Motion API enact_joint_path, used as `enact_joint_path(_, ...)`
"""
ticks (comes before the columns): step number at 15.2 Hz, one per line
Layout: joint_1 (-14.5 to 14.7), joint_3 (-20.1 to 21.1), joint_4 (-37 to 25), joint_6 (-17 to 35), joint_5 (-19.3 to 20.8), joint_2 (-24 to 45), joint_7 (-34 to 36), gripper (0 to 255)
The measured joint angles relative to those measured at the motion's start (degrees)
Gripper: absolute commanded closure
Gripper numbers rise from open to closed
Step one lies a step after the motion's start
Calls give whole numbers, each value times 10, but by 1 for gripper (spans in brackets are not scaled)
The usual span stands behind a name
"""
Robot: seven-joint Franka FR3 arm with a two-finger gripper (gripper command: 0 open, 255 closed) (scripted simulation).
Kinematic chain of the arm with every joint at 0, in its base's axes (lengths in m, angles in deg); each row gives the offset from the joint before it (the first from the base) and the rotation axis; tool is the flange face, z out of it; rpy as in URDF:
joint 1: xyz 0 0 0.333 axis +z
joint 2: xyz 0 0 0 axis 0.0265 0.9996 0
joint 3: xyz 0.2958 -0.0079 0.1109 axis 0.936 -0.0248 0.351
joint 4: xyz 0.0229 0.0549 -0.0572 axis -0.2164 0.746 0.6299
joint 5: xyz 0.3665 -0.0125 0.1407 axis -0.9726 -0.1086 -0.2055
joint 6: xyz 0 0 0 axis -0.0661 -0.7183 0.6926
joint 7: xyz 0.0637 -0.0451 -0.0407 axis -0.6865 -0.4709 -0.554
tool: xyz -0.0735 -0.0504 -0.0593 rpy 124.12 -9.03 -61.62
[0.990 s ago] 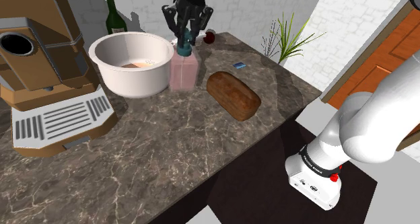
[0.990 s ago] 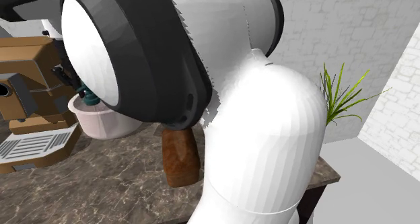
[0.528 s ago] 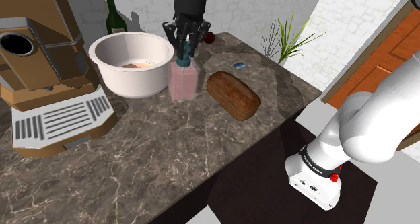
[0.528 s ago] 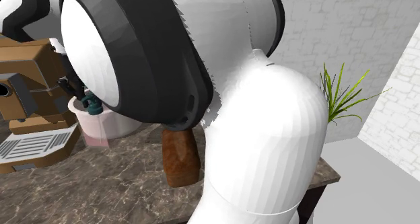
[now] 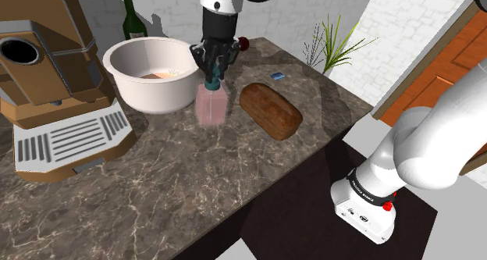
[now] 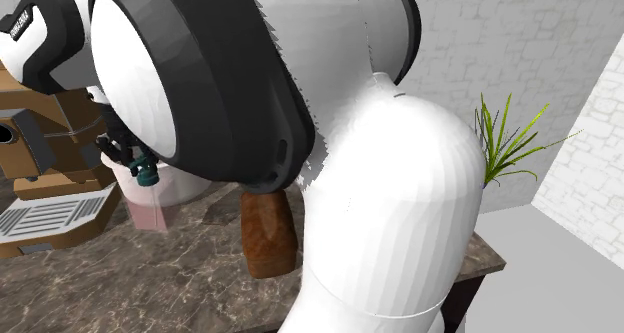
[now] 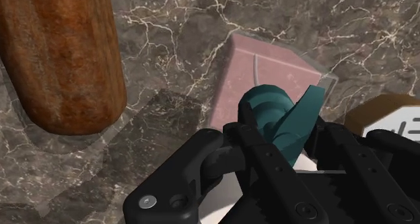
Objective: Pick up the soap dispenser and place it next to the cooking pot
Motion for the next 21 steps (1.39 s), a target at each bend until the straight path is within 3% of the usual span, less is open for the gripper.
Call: enact_joint_path(21,3,3,104,144,10,41,5,255)
